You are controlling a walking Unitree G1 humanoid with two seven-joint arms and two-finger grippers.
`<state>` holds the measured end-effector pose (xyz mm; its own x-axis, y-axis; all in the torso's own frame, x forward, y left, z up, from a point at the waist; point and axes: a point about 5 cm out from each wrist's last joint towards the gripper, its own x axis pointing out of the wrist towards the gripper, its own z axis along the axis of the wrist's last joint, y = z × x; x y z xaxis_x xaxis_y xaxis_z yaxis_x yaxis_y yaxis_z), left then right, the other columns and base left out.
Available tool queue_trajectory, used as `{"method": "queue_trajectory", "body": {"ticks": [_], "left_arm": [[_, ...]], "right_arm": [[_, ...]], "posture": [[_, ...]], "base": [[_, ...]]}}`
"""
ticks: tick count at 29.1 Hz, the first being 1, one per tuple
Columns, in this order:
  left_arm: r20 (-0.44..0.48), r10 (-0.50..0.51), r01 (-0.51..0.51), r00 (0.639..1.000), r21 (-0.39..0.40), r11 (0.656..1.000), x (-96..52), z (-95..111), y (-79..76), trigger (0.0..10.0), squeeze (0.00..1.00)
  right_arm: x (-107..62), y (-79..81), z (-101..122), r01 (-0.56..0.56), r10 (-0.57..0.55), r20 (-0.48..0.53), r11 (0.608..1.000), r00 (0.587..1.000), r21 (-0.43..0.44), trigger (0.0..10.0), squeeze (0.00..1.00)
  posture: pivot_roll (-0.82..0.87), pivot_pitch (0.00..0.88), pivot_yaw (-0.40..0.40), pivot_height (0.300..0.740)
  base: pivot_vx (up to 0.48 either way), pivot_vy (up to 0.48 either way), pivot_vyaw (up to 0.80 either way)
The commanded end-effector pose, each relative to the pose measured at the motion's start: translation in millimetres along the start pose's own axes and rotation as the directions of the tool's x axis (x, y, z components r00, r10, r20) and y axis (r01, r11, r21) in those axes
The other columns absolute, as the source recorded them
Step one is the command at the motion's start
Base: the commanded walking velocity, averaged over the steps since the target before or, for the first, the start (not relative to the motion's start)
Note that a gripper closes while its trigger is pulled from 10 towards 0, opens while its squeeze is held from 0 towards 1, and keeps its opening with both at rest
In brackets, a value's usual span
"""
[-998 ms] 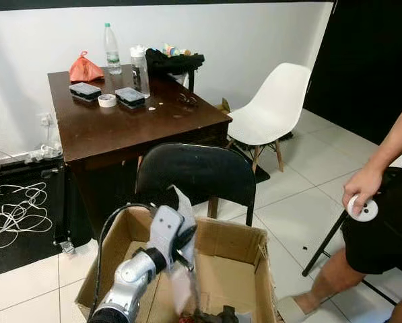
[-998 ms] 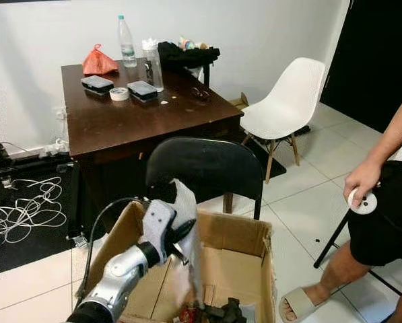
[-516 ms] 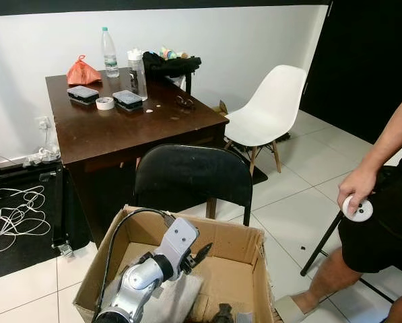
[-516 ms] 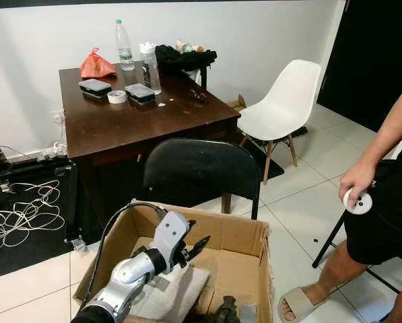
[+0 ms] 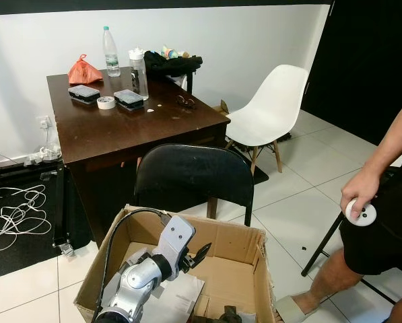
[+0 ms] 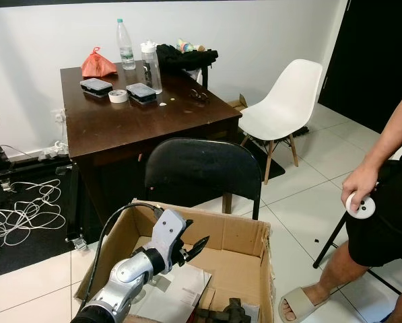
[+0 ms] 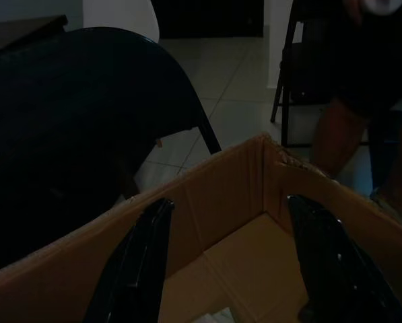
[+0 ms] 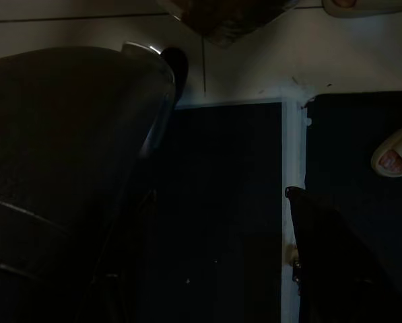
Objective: Picking trash to rubbish bin
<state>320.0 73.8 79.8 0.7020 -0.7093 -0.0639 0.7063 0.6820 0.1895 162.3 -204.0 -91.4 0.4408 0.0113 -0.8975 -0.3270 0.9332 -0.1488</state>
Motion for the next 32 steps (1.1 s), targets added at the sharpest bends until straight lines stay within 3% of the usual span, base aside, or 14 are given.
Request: {"method": "queue_trajectory", "body": {"ticks": [1,32], "left_arm": [[-0.051,-0.008,0.008,0.999,-0.002,1.000,-5.5,-10.8,-1.6,10.0,0.00],[-0.056,-0.067,0.068,0.996,0.017,0.998,-3.8,-11.9,-12.0,10.0,0.00]], "right_arm": [[0.3,6.5,-5.2,-0.016,0.017,-0.021,1.000,1.000,0.006,10.0,0.00],[0.3,5.7,-4.5,-0.013,0.013,-0.023,1.000,1.000,-0.006,10.0,0.00]], "posture": [[-0.15,0.107,0.030,0.740],[-0.15,0.099,0.030,0.740]], "base": [[-0.274,0.000,0.00],[-0.283,0.000,0.00]]}}
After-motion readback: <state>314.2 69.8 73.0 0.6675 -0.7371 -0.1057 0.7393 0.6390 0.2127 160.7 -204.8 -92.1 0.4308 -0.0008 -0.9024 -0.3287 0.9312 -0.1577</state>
